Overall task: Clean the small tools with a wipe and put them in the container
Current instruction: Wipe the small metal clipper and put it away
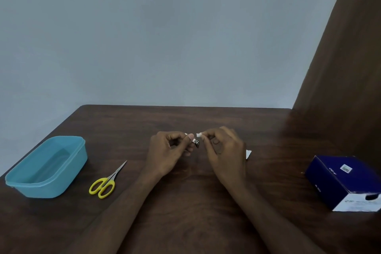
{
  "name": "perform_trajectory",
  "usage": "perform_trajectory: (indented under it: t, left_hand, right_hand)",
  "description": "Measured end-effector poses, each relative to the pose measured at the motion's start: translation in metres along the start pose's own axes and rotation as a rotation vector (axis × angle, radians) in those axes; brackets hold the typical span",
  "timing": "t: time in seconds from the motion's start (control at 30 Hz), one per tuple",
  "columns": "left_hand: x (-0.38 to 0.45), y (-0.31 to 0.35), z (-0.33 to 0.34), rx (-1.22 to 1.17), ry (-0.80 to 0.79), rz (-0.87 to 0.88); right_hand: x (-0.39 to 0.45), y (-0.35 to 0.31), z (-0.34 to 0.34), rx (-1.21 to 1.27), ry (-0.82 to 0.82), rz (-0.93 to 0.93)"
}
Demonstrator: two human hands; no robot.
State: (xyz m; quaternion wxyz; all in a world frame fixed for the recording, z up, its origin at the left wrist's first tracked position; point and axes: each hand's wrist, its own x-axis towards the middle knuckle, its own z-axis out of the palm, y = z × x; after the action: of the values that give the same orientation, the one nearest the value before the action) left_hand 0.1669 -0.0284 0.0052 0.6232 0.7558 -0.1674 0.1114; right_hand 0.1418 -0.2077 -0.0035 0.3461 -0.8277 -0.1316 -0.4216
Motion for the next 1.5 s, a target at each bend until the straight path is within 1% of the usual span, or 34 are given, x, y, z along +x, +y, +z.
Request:
perform_trajectory:
  t: [0.07,0.1,0.2,0.23,0.3,0.33,0.37,0.5,0.67,0.77,0.9,0.97,1.1,1.2,1.27,1.33,1.37,1.4,1.43,1.47,1.5]
  left_hand:
    - [0.000,-0.001,-0.001,0.009,-0.002,0.013]
    - [0.001,-0.001,-0.002,0.012,-0.008,0.021]
    - [0.001,-0.002,-0.002,0.054,-0.011,0.074]
    - [0.001,-0.002,-0.002,0.094,0.002,0.105]
    - [0.002,-0.003,-0.002,0.180,0.029,0.161]
    - [0.003,-0.004,-0.002,0.201,0.047,0.174]
    - [0.003,-0.005,-0.003,0.201,0.064,0.177]
    - [0.004,-0.005,-0.005,0.150,0.111,0.168]
    - [0.002,-0.003,-0.003,0.166,0.170,0.182]
    - [0.000,-0.004,-0.001,0.198,0.133,0.258]
    - [-0.001,-0.006,0.000,0.334,0.049,0.424]
    - [-0.001,-0.006,0.001,0.359,0.027,0.473]
    - [0.000,-0.010,0.000,0.345,0.049,0.513]
    - [0.001,-0.010,-0.001,0.342,0.073,0.524]
    - [0.001,-0.010,-0.001,0.336,0.082,0.519]
    - [0.001,-0.011,0.000,0.344,0.068,0.517]
    - [0.002,-0.012,0.000,0.357,0.051,0.525]
    - [0.002,-0.013,0.000,0.371,0.032,0.536]
    - [0.002,-0.013,0.001,0.386,0.019,0.548]
    - [0.002,-0.014,0.001,0.400,0.015,0.557]
    - [0.002,-0.015,0.001,0.412,0.021,0.563]
  right_hand:
    - [-0.001,-0.002,-0.001,0.003,-0.076,-0.015]
    - [-0.001,-0.003,-0.001,0.039,-0.097,0.039]
    - [0.002,0.000,-0.002,0.183,-0.059,0.266]
    - [0.003,0.001,-0.002,0.271,-0.102,0.315]
    - [0.002,0.000,0.001,0.502,-0.249,0.403]
    - [0.001,-0.002,0.003,0.594,-0.289,0.441]
    - [0.001,-0.004,0.005,0.653,-0.293,0.471]
    - [0.001,-0.007,0.009,0.753,-0.246,0.539]
    - [0.000,-0.009,0.011,0.757,-0.188,0.583]
    - [0.001,-0.008,0.011,0.757,-0.122,0.612]
    - [0.003,-0.004,0.010,0.768,-0.017,0.671]
    - [0.004,-0.005,0.009,0.797,-0.020,0.694]
    - [0.002,-0.009,0.007,0.777,-0.088,0.665]
    - [0.003,-0.012,0.008,0.791,-0.106,0.722]
    - [0.005,-0.011,0.008,0.828,-0.065,0.797]
    - [0.008,-0.009,0.008,0.862,0.009,0.834]
    - [0.010,-0.010,0.006,0.857,0.049,0.816]
    - [0.011,-0.010,0.003,0.816,0.094,0.758]
    - [0.012,-0.009,0.000,0.714,0.133,0.652]
    - [0.011,-0.008,-0.003,0.556,0.146,0.492]
    - [0.010,-0.006,-0.006,0.364,0.124,0.307]
